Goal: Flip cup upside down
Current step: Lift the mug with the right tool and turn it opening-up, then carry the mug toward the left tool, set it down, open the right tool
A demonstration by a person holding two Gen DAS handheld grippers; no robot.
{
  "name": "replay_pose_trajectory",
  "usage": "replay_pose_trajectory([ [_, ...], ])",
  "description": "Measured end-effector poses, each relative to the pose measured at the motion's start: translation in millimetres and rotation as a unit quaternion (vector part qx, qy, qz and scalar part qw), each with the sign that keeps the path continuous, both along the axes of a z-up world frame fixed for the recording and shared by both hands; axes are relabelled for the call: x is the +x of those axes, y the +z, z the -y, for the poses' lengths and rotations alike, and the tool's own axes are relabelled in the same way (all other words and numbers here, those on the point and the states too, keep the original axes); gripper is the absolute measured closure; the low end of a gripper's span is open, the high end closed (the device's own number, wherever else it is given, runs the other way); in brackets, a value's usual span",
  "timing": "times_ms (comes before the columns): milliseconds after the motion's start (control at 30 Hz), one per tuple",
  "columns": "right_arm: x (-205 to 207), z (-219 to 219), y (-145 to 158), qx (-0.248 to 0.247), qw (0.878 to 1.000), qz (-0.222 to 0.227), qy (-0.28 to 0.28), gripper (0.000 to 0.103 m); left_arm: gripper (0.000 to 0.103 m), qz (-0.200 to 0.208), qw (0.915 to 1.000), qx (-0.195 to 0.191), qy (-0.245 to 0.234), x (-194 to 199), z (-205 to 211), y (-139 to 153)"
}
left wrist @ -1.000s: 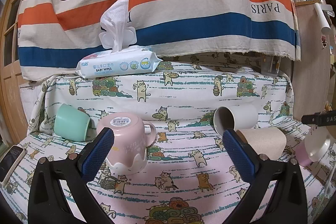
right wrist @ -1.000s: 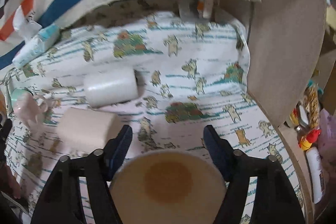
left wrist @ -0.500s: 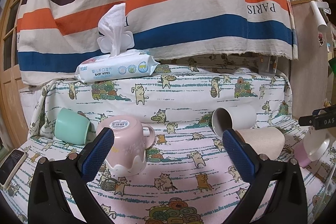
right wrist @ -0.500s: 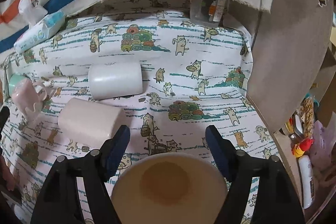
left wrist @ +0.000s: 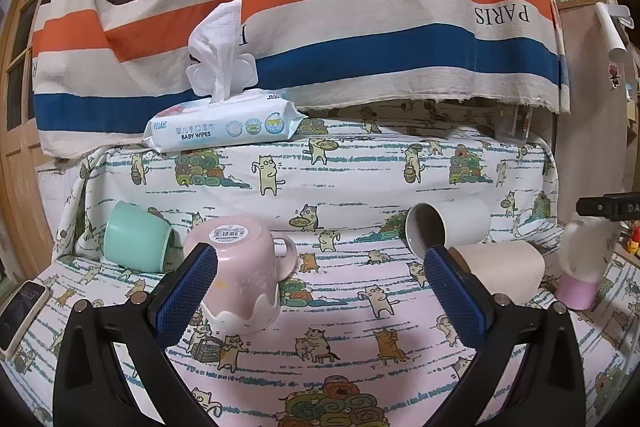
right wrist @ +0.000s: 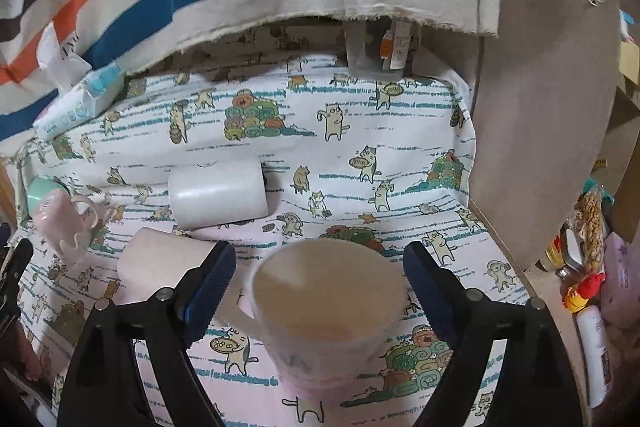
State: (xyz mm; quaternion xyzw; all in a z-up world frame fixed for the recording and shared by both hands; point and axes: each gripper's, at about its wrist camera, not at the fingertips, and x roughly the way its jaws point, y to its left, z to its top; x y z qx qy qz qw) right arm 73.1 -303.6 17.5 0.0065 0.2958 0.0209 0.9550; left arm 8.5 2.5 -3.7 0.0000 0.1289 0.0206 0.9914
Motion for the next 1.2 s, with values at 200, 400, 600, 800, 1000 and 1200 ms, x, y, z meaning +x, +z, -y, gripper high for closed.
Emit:
replay_pose_trajectory([
  [200,-13,22,-18,0.045,0.999,0.02,-0.007,0.0,0.0,0.001,1.0,0.0,0.0,-1,0,0],
  [400,-26,37,-22,0.09,0.995,0.037,0.02,0.0,0.0,-0.001,1.0,-0.002,0.0,0,-1,0],
  [600,-32,20,-30,0.017,0.998,0.038,0.053,0.0,0.0,-0.002,1.0,-0.003,0.0,0,-1,0],
  [800,-20,20,-44,0.032,0.999,0.023,0.036,0.0,0.0,-0.004,1.0,-0.006,0.001,1,-2,-1],
  [1000,-8,8,-54,-0.001,0.998,-0.004,0.055,0.024,0.0,-0.002,1.0,-0.003,0.0,1,-2,-1],
  [1200,-11,-2,-46,-0.009,0.999,0.004,0.046,0.024,0.0,0.001,1.0,-0.001,-0.001,0,-1,0],
])
